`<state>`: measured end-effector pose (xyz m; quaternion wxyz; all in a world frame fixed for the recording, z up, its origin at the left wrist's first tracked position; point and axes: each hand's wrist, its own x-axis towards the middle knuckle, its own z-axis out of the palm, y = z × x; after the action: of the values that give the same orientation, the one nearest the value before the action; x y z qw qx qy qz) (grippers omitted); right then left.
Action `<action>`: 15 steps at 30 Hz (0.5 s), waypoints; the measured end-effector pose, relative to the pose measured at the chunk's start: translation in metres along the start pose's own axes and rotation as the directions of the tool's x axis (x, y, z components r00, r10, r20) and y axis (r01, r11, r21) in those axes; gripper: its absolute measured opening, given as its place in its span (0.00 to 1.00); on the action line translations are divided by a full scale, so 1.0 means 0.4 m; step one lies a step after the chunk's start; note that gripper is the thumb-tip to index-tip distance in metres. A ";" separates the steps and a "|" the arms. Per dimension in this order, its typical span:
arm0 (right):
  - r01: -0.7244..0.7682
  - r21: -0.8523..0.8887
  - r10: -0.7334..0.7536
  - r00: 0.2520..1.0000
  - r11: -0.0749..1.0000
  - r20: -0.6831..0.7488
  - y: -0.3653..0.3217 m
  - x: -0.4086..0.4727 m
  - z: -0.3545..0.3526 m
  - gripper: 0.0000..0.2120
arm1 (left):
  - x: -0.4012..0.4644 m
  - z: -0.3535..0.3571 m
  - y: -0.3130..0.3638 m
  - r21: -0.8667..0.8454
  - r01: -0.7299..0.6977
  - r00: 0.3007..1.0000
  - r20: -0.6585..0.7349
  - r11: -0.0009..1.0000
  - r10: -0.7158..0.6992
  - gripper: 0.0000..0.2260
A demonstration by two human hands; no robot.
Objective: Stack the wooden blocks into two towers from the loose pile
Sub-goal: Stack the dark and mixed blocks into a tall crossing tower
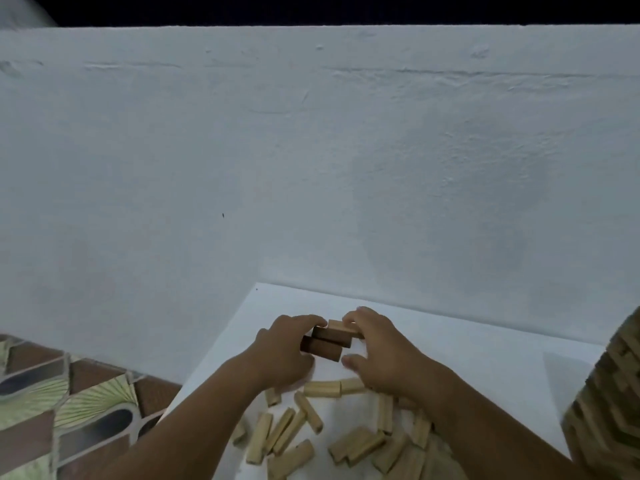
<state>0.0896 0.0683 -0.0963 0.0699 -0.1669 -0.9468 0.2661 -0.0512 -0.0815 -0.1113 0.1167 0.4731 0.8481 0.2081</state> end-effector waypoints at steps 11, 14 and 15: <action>-0.024 -0.103 0.024 1.000 0.994 0.003 0.023 0.071 0.032 0.18 | -0.001 -0.015 -0.061 -0.142 -0.071 0.995 -0.086 0.987 0.059 0.14; -0.043 -0.058 0.043 0.999 0.997 0.006 0.007 0.065 0.020 0.16 | -0.013 -0.021 -0.061 -0.217 -0.058 0.988 -0.149 0.975 0.026 0.12; -0.049 -0.031 0.049 0.999 0.998 -0.001 0.000 0.064 0.015 0.16 | -0.017 -0.025 -0.059 -0.241 -0.049 0.986 -0.167 0.969 0.008 0.12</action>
<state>0.0641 0.0743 -0.1003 0.0611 -0.1912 -0.9464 0.2528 -0.0693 -0.1009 -0.1133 0.1006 0.4486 0.8159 0.3507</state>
